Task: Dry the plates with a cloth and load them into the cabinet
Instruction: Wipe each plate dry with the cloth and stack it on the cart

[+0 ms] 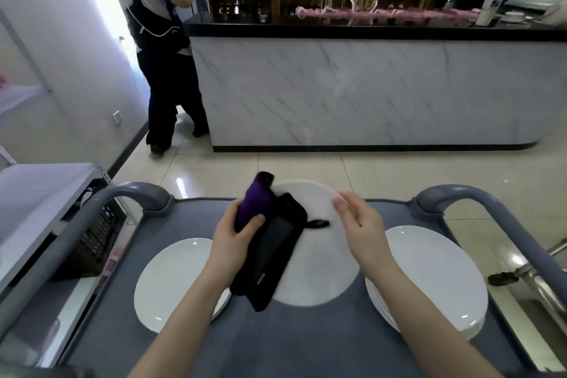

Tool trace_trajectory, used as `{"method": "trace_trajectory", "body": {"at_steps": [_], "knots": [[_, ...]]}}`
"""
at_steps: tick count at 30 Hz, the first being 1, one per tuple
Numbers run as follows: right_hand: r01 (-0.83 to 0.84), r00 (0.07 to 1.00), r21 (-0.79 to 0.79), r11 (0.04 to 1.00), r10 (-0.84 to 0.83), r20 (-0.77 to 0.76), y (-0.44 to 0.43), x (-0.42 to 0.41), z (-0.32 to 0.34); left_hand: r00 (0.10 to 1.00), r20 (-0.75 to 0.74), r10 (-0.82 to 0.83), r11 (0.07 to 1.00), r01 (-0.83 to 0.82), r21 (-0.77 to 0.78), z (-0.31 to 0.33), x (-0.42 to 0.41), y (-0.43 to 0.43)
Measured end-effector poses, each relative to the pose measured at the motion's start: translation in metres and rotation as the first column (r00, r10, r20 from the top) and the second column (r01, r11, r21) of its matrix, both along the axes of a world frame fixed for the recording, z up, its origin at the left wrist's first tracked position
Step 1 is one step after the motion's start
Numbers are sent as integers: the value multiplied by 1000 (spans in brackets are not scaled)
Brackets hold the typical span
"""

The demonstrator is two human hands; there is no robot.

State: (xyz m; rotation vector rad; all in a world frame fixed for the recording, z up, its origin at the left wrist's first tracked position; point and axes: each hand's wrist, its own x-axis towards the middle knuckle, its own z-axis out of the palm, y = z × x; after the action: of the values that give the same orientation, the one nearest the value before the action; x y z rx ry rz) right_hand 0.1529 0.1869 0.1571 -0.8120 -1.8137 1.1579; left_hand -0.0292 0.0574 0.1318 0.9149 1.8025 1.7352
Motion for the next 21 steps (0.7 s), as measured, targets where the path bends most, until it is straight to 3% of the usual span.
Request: {"method": "trace_trajectory", "body": {"at_steps": [3, 6, 9, 12, 14, 17, 19, 21], "knots": [[181, 954, -205, 962, -223, -200, -14, -6, -3, 963, 240, 122, 989, -138, 48, -14, 24, 2], [276, 911, -340, 899, -358, -207, -21, -9, -9, 932, 321, 170, 979, -198, 56, -21, 39, 5], [219, 962, -177, 960, -242, -124, -12, 4, -6, 969, 212, 124, 991, -132, 24, -22, 31, 3], [52, 999, -9, 999, -52, -10, 3, 17, 6, 998, -63, 12, 999, -14, -37, -11, 10, 2], [-86, 984, 87, 993, 71, 165, 10, 17, 14, 956, -251, -152, 985, 125, -121, 3, -3, 5], [-239, 918, 139, 961, 177, 354, 11, 9, 18, 855, -372, -361, 924, 275, -264, 18, -8, 12], [-247, 927, 130, 960, 195, 320, 9, 6, 17, 848, -382, -367, 923, 282, -260, 19, -5, 16], [-189, 960, 111, 976, 159, 232, 6, 7, 14, 900, -355, -253, 964, 201, -176, 18, -2, 17]]}}
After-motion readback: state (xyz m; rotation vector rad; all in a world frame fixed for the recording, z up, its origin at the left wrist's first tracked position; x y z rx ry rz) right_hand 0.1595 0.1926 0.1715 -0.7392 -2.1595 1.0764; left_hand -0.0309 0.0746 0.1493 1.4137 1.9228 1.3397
